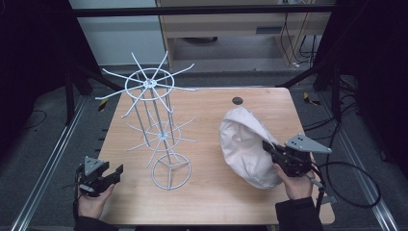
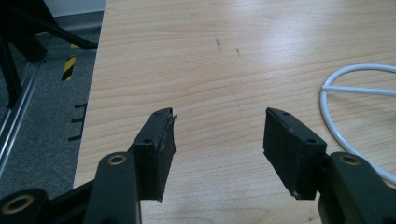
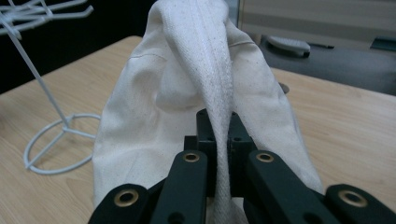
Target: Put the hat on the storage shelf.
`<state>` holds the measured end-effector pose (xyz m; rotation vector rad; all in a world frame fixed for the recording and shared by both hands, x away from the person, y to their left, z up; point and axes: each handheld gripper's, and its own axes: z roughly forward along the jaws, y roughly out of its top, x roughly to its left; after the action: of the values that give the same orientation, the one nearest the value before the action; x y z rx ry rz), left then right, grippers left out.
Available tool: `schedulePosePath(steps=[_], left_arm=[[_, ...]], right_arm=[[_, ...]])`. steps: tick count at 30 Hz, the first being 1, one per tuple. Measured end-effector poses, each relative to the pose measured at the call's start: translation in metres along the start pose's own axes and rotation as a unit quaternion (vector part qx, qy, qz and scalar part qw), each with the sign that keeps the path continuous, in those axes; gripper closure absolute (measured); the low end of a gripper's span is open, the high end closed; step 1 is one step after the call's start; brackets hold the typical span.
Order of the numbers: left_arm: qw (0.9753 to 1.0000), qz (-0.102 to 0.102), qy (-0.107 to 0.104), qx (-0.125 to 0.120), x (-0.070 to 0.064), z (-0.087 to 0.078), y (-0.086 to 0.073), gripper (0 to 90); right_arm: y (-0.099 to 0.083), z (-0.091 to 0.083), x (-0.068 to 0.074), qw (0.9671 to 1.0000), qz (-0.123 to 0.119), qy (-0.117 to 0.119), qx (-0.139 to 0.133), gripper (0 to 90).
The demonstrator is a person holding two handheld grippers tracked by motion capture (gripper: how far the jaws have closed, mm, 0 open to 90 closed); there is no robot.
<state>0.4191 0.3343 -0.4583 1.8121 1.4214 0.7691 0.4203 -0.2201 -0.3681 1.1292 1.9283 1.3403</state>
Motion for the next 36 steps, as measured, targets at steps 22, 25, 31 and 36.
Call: schedulePosePath(steps=[22, 25, 31, 36], left_arm=[[1.0, -0.002, 0.0, 0.0, 0.0, 0.0, 0.0, 43.3], [1.0, -0.001, 0.0, 0.0, 0.0, 0.0, 0.0, 43.3], [1.0, -0.001, 0.0, 0.001, 0.0, 0.001, 0.0, 43.3], [1.0, -0.002, 0.0, 0.001, 0.0, 0.0, 0.0, 43.3]], right_arm=[[0.048, -0.053, 0.022, 0.9867, -0.014, 0.021, -0.16, 88.5], [0.056, -0.059, 0.026, 0.9828, -0.012, 0.028, -0.182, 88.5], [0.07, -0.065, 0.034, 0.975, -0.007, 0.037, -0.219, 88.6], [0.082, -0.071, 0.038, 0.9675, -0.003, 0.042, -0.249, 88.6]])
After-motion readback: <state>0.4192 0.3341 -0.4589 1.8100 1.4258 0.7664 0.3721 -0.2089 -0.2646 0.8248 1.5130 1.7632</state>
